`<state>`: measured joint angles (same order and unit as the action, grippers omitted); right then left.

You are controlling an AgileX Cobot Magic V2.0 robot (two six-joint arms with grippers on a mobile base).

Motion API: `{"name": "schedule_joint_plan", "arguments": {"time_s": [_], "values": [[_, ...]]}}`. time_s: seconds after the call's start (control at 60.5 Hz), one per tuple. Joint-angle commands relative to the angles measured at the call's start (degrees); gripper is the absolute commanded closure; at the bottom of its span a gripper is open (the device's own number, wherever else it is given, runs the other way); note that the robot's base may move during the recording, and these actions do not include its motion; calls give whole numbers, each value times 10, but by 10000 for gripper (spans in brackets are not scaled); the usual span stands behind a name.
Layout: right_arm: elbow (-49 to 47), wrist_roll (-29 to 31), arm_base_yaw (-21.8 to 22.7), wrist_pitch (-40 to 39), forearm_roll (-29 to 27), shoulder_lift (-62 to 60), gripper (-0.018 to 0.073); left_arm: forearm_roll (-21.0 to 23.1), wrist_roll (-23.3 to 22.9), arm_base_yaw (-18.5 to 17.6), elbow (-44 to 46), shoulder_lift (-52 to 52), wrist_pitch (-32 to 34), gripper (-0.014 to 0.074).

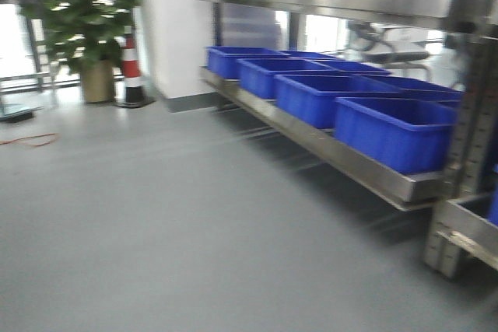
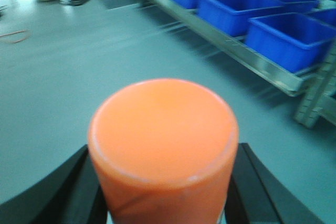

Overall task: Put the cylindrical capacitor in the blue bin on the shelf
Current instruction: 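Drive the base up to the steel shelf of blue bins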

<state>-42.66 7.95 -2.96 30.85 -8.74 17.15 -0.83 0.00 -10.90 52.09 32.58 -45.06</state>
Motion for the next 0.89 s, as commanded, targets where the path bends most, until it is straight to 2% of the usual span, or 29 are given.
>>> {"name": "schedule_joint_plan", "arguments": {"time_s": [0.0, 0.876], "values": [[0, 1, 0, -12, 1, -1, 669, 3, 0, -4, 2, -2, 10, 707], [0, 1, 0, -12, 1, -1, 669, 3, 0, -4, 2, -2, 10, 707]]}}
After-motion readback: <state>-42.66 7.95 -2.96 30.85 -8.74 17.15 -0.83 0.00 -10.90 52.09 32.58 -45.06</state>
